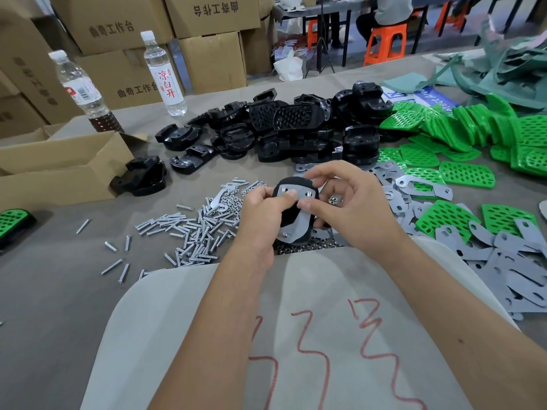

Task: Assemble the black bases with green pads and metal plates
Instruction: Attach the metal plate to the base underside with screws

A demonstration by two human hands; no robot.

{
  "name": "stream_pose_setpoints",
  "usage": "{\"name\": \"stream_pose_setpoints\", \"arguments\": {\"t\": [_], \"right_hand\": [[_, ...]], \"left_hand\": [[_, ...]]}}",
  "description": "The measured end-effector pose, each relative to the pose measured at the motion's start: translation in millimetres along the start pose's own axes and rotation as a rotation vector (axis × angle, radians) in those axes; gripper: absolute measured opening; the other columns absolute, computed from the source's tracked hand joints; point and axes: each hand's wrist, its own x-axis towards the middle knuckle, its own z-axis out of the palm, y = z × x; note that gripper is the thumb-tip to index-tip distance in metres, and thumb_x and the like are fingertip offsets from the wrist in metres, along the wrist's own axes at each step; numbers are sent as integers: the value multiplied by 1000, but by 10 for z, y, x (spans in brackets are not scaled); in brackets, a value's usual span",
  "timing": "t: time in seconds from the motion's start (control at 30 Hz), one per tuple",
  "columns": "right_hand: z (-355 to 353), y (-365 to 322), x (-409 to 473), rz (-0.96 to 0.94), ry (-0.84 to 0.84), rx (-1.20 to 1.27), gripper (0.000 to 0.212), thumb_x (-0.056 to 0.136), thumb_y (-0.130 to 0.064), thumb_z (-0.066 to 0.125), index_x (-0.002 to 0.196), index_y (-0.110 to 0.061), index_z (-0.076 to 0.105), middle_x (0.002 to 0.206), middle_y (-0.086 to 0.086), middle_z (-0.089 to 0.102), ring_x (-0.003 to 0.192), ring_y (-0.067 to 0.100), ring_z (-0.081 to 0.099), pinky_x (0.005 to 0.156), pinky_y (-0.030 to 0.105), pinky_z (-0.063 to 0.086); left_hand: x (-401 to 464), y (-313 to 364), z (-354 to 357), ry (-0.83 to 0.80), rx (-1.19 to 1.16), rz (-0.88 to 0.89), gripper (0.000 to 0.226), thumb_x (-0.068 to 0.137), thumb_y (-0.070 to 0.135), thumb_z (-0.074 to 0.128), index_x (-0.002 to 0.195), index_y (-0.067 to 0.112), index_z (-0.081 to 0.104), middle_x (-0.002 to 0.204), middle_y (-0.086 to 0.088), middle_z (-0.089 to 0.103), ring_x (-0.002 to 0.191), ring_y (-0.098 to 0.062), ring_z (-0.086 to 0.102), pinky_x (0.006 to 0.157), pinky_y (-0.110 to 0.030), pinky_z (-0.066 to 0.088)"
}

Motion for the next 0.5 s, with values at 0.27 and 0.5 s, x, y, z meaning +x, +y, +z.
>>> {"name": "stream_pose_setpoints", "arguments": {"t": [0.27,0.5], "right_hand": [[17,-46,-4,-14,54,-63,12,86,-6,83,94,-12,76,97,7,61,67,18,68,54,31,60],[-29,-35,3,-126,-81,-562,8,86,-22,84,88,-23,76,92,-7,63,81,14,60,76,32,48]], "left_hand": [[-19,27,15,38,-29,-17,13,93,12,71,99,6,61,81,-6,70,70,-21,67,59,-30,55],[11,5,-152,313,591,772,26,88,16,71,96,23,47,85,14,63,77,-7,59,68,-28,46]]}}
